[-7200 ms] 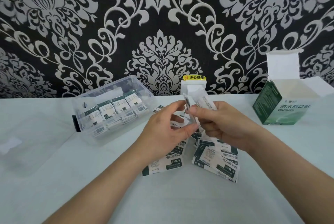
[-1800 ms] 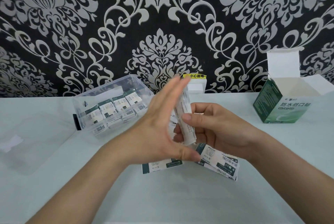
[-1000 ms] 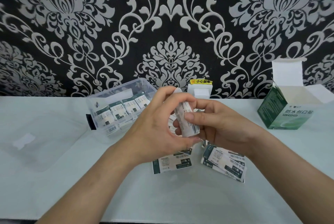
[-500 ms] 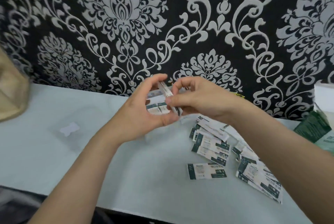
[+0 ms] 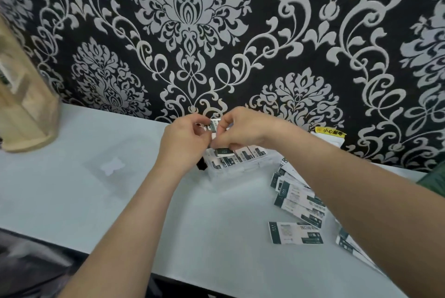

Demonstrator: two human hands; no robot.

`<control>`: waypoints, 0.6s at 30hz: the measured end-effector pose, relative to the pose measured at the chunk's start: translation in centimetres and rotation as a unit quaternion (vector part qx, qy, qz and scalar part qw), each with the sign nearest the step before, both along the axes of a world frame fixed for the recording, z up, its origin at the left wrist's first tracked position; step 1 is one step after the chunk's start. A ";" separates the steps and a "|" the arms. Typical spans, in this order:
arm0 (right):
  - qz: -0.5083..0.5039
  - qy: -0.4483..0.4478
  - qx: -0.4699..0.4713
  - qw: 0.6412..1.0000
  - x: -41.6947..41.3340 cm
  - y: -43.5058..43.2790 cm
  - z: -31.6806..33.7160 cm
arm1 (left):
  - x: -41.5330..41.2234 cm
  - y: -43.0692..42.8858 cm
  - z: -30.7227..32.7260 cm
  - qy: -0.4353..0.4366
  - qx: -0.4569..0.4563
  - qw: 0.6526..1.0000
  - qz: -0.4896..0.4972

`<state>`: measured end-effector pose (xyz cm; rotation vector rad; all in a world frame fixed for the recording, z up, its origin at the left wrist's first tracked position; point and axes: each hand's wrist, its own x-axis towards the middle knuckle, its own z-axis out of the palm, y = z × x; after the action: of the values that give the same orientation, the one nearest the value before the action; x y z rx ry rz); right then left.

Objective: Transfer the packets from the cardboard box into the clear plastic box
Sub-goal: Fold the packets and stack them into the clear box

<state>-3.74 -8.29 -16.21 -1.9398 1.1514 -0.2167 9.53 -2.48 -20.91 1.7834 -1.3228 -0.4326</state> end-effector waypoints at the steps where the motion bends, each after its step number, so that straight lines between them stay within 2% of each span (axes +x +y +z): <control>1: -0.009 -0.029 0.039 0.999 -0.1 -0.2 -0.1 | 0.1 0.0 -0.1 -0.011 0.000 1.000 0.003; 4: -0.061 -0.088 0.098 0.989 -0.4 -0.8 -0.6 | 0.3 0.1 -0.2 -0.014 -0.005 1.000 0.007; 8: -0.105 -0.093 0.091 0.986 -0.6 -0.8 -1.1 | 0.1 0.2 -0.1 -0.025 -0.003 1.000 0.001; 18: -0.075 -0.062 0.099 0.990 -0.9 -0.9 -0.9 | 0.0 -0.1 0.0 -0.040 0.011 0.998 -0.052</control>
<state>-4.62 -9.21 -17.15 -1.6451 1.1909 -0.2873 9.58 -2.54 -20.90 1.7714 -1.4766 -0.4396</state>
